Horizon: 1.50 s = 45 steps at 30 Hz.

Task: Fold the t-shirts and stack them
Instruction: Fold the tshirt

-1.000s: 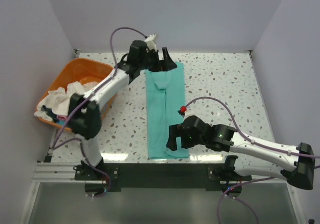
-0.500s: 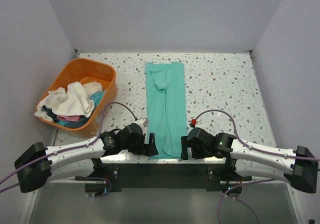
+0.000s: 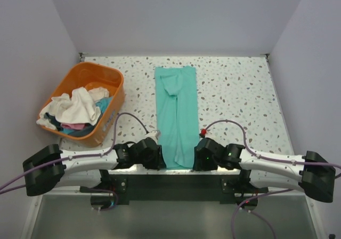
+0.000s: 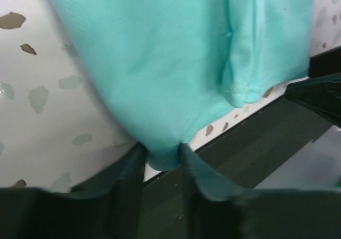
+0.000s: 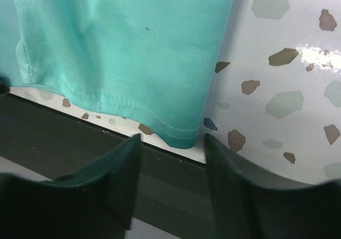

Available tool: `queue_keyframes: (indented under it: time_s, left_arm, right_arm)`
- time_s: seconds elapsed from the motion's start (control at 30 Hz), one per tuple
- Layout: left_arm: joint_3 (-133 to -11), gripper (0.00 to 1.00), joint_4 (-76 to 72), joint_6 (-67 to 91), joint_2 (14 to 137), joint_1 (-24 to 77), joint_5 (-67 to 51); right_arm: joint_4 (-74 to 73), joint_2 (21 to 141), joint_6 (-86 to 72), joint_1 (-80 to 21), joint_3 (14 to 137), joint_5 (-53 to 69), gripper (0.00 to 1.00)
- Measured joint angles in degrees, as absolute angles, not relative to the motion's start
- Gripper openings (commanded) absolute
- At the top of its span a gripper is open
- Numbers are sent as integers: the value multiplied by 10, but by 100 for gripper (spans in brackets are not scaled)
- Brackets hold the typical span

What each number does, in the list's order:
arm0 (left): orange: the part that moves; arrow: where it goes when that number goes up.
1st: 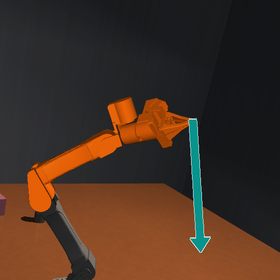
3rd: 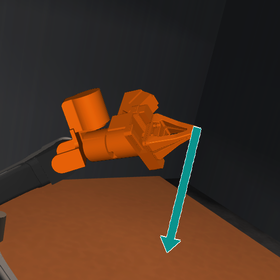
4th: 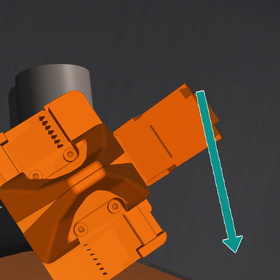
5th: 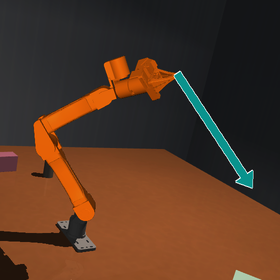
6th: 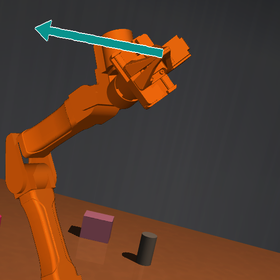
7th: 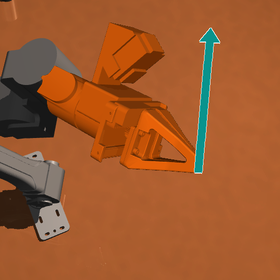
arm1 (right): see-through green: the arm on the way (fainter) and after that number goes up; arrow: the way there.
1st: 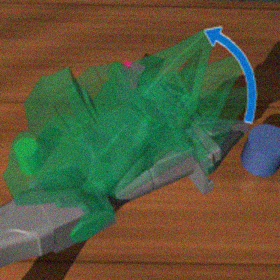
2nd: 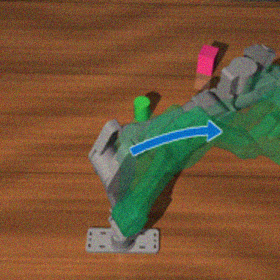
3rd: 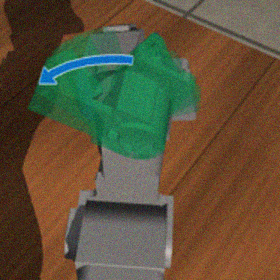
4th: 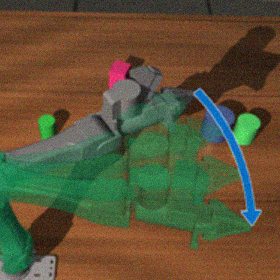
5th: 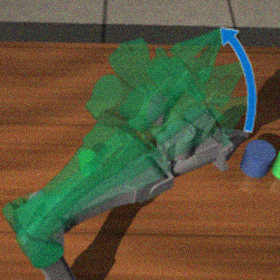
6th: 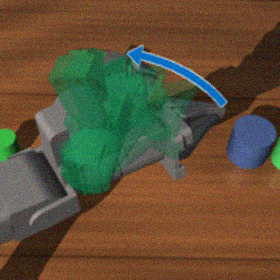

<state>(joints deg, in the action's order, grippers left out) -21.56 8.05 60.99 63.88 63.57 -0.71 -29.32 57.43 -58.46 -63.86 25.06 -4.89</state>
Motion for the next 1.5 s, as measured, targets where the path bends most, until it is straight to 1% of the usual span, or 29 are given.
queue_keyframes:
  time_s: [0.03, 0.07, 0.1, 0.17, 0.2, 0.23, 0.5, 0.67, 0.77, 0.93, 1.1, 1.27, 1.5]
  left_arm:
    - [-219, 25, 80, 607, 650, 636, -2]
    - [-221, 9, 79, 608, 659, 635, -2]
    - [-223, 1, 78, 609, 665, 635, 1]
    - [-223, 0, 79, 608, 670, 636, 7]
    - [-225, 0, 81, 608, 671, 636, 10]
    - [-226, 0, 83, 608, 671, 636, 13]
    - [-255, 0, 107, 601, 678, 636, 41]
    - [-312, 0, 131, 577, 684, 625, 63]
    - [-350, 0, 128, 551, 691, 584, 64]
    - [-410, 0, 120, 506, 736, 507, 65]
    - [-500, 0, 116, 457, 819, 455, 60]
    - [-575, 0, 112, 425, 882, 402, 59]
    - [-628, 0, 112, 406, 947, 357, 57]
  right_arm:
    - [-289, 578, -586, -638, 250, -49, 42]
    - [-284, 582, -586, -638, 250, -50, 37]
    - [-279, 587, -588, -638, 249, -50, 29]
    - [-270, 598, -590, -638, 248, -52, 18]
    - [-264, 605, -591, -638, 248, -53, 5]
    - [-256, 610, -590, -638, 248, -54, 0]
    - [-255, 631, -573, -638, 274, -93, 0]
    - [-294, 631, -543, -637, 347, -164, 0]
    - [-310, 640, -522, -623, 401, -203, 0]
    - [-299, 696, -464, -546, 472, -230, 0]
    - [-276, 766, -409, -470, 532, -236, 0]
    - [-244, 848, -360, -412, 614, -238, 0]
    - [-222, 956, -314, -354, 708, -220, 0]
